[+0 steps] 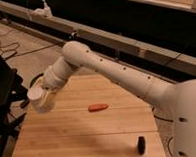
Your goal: Place the ceramic cup over the eraser
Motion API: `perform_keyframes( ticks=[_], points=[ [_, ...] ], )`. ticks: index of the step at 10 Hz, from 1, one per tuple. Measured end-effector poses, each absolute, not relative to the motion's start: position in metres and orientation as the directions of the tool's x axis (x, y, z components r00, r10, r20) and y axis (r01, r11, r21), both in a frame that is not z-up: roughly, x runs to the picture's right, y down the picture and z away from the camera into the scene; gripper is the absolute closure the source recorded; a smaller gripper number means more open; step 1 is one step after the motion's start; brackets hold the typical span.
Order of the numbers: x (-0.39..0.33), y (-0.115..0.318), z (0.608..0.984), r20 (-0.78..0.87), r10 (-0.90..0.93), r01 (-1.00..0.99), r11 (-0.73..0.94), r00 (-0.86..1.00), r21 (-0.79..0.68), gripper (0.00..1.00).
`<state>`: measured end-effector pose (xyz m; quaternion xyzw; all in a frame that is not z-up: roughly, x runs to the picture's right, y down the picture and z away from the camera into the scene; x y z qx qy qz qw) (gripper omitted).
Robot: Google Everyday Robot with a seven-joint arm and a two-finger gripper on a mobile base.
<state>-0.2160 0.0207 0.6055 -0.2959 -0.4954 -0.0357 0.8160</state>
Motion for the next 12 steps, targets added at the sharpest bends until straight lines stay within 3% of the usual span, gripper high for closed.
perform_keyframes(
  ticks=[10, 12],
  points=[
    [-0.190, 0.008, 0.603, 0.819, 0.263, 0.292, 0.842, 0.510, -0.453, 1.00],
    [-0.154, 0.002, 0.611, 0.782, 0.306, 0.201, 0.857, 0.544, -0.475, 1.00]
  ],
)
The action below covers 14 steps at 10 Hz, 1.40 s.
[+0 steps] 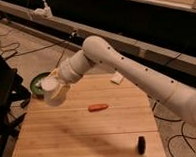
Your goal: Place the ceramic cup over the eraser
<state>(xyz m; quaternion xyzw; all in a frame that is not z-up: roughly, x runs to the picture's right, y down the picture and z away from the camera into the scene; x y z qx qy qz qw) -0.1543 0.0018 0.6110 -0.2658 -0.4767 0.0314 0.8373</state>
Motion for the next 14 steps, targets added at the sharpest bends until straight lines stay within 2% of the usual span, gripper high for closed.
perform_keyframes(
  ticks=[4, 7, 10, 14],
  points=[
    [-0.045, 0.007, 0.601, 0.672, 0.433, -0.083, 0.870, 0.601, -0.486, 1.00],
    [0.019, 0.033, 0.567, 0.616, 0.509, -0.248, 0.852, 0.601, -0.462, 1.00],
    [0.066, 0.064, 0.541, 0.577, 0.577, -0.377, 0.816, 0.578, -0.438, 1.00],
    [0.102, 0.091, 0.530, 0.569, 0.621, -0.463, 0.783, 0.539, -0.416, 1.00]
  ],
)
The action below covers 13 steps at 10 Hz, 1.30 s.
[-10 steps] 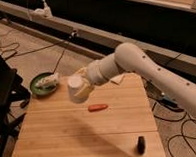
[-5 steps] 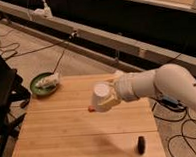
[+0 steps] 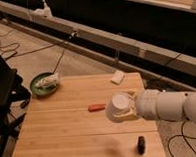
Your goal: Place the ceramic cup over the eraser
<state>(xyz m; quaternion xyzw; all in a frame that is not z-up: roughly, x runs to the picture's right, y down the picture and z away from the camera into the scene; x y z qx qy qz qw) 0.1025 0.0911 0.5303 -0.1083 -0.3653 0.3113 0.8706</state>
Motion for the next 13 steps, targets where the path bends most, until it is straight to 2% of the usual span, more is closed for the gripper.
perform_keyframes(
  ticks=[4, 13],
  points=[
    [0.135, 0.118, 0.535, 0.550, 0.684, -0.549, 0.723, 0.480, -0.419, 1.00],
    [0.150, 0.118, 0.541, 0.537, 0.712, -0.578, 0.693, 0.453, -0.430, 1.00]
  ],
)
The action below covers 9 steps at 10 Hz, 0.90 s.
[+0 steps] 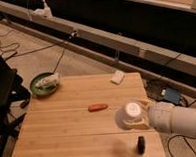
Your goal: Place the ceramic cup over the eraser
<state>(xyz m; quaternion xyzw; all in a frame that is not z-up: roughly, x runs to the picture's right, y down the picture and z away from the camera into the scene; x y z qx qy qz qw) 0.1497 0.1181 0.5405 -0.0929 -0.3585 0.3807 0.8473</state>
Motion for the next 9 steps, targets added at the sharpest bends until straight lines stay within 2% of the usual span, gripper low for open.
perform_keyframes(
  ticks=[5, 9],
  points=[
    [0.205, 0.136, 0.552, 0.454, 0.803, -0.680, 0.581, 0.387, -0.448, 1.00],
    [0.228, 0.160, 0.542, 0.386, 0.831, -0.701, 0.550, 0.401, -0.454, 1.00]
  ],
)
